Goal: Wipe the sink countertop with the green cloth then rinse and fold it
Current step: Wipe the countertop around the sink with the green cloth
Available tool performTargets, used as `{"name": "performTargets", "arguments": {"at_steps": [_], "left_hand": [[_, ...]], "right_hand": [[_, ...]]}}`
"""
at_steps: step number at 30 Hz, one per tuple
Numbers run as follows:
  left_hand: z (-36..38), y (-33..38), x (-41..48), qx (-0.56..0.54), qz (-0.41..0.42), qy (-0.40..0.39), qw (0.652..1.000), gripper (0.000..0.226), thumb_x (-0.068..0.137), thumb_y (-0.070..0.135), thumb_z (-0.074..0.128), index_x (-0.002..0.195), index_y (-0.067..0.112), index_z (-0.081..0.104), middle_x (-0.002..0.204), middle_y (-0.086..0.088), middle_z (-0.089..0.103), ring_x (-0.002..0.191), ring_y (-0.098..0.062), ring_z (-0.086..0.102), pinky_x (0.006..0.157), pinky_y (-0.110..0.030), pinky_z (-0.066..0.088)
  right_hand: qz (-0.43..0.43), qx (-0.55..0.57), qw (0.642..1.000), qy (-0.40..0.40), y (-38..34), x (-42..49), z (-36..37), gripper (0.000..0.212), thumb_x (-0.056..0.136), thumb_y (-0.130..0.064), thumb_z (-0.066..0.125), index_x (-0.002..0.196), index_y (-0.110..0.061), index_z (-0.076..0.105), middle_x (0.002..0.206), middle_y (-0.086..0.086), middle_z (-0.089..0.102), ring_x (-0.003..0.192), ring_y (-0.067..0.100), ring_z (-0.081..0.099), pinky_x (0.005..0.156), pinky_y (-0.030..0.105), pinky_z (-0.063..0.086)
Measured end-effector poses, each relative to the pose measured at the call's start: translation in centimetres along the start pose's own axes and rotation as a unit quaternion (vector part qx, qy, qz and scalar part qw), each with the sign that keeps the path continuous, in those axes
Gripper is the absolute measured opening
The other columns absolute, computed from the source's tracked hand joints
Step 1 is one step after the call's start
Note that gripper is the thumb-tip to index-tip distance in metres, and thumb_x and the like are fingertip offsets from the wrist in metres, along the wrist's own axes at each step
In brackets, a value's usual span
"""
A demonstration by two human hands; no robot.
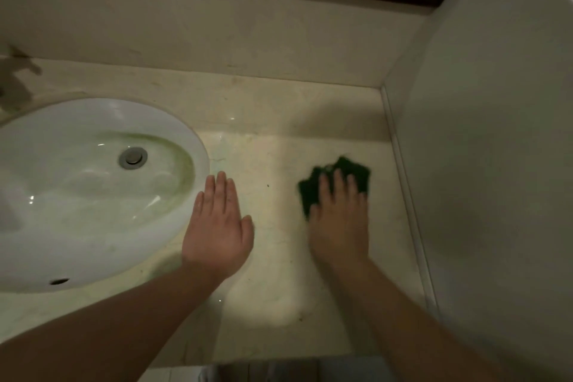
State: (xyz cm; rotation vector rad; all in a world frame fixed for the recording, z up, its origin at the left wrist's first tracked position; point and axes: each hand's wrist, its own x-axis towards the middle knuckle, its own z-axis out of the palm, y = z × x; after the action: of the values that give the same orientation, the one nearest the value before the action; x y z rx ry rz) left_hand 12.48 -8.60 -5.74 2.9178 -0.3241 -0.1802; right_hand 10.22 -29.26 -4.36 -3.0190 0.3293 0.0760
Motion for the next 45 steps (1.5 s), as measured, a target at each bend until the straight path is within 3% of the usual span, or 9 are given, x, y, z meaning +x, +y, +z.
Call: {"name": "performTargets", "arguments": {"at_steps": [5,9,12,25,29,33,39,42,45], "left_hand": [[-0.1,0.1,-0.1,0.010,0.001,-0.009,1.000,0.072,0.095,0.040,0.018,0.153,0.000,0.003,0.162,-0.019,-0.002,0.150,-0.030,-0.006,0.122,-0.043,0.005],[0.0,0.2,0.0,0.000,-0.008,-0.006,1.000,0.073,0.095,0.039,0.021,0.153,0.000,0.002,0.162,-0.018,-0.004,0.150,-0.029,-0.008,0.122,-0.043,0.004],[0.1,0.2,-0.1,-0.004,-0.009,-0.003,1.000,0.072,0.095,0.037,0.024,0.153,0.000,0.003,0.163,-0.018,-0.002,0.150,-0.029,-0.006,0.122,-0.044,0.006],[-0.8,-0.1,-1.0,-0.022,0.013,-0.027,0.999,0.070,0.094,0.031,0.022,0.153,-0.001,0.003,0.163,-0.018,0.000,0.150,-0.030,-0.004,0.122,-0.044,0.002],[-0.8,-0.4,-4.5,-0.012,0.061,-0.018,0.998,0.073,0.094,0.034,0.029,0.153,-0.001,0.006,0.162,-0.020,0.001,0.150,-0.033,-0.004,0.122,-0.047,0.003],[-0.1,-1.4,-7.2,0.012,0.087,-0.043,0.995,0.073,0.095,0.040,0.028,0.153,0.000,0.008,0.162,-0.020,0.004,0.150,-0.033,-0.001,0.121,-0.048,0.007],[0.3,-1.4,-7.0,0.030,0.093,-0.033,0.995,0.070,0.096,0.036,0.025,0.153,-0.002,0.005,0.162,-0.021,0.002,0.150,-0.034,-0.002,0.122,-0.047,0.007],[0.3,-1.6,-7.1,0.024,0.100,-0.029,0.994,0.070,0.097,0.035,0.027,0.153,-0.002,0.006,0.162,-0.022,0.003,0.150,-0.034,-0.001,0.122,-0.048,0.007],[0.4,-1.5,-7.0,0.021,0.098,-0.027,0.995,0.071,0.096,0.035,0.029,0.153,-0.002,0.006,0.162,-0.021,0.003,0.150,-0.034,-0.001,0.122,-0.047,0.006]], "right_hand": [[-0.249,-0.042,0.966,-0.055,-0.3,0.5,-0.5,0.054,0.098,-0.036,0.028,0.147,-0.019,0.039,0.156,0.009,0.035,0.145,0.031,0.026,0.120,0.049,0.015],[-0.078,-0.040,0.996,-0.016,2.3,12.5,-0.7,0.059,0.098,-0.039,0.019,0.153,-0.017,0.026,0.160,0.012,0.023,0.146,0.033,0.019,0.119,0.049,0.015],[-0.102,-0.032,0.994,-0.009,-1.2,15.3,-0.2,0.061,0.097,-0.039,0.027,0.154,-0.019,0.022,0.161,0.011,0.021,0.147,0.033,0.018,0.119,0.049,0.014],[-0.366,-0.044,0.922,-0.120,1.3,-12.6,0.3,0.060,0.092,-0.038,0.044,0.150,-0.027,0.035,0.158,0.005,0.030,0.146,0.029,0.024,0.120,0.045,0.011],[-0.240,-0.050,0.969,-0.034,5.0,-8.8,-1.1,0.048,0.099,-0.028,0.032,0.135,-0.006,0.055,0.141,0.022,0.051,0.134,0.038,0.038,0.115,0.049,0.023],[0.041,-0.012,0.999,-0.028,6.4,-7.2,-0.6,0.058,0.100,-0.036,0.028,0.155,-0.020,0.018,0.162,0.012,0.017,0.148,0.033,0.014,0.119,0.049,0.010],[-0.132,0.002,0.990,-0.041,-6.1,-15.1,2.0,0.062,0.086,-0.039,0.040,0.146,-0.022,0.043,0.153,0.010,0.039,0.142,0.033,0.033,0.115,0.051,0.025],[-0.193,-0.019,0.979,-0.069,-2.9,-16.2,0.9,0.055,0.090,-0.037,0.043,0.142,-0.020,0.048,0.151,0.010,0.042,0.141,0.032,0.035,0.116,0.053,0.024],[-0.096,-0.119,0.986,-0.070,6.3,-13.4,0.5,0.070,0.101,-0.039,0.002,0.139,-0.004,0.049,0.151,0.019,0.039,0.140,0.040,0.032,0.115,0.056,0.021]]}}
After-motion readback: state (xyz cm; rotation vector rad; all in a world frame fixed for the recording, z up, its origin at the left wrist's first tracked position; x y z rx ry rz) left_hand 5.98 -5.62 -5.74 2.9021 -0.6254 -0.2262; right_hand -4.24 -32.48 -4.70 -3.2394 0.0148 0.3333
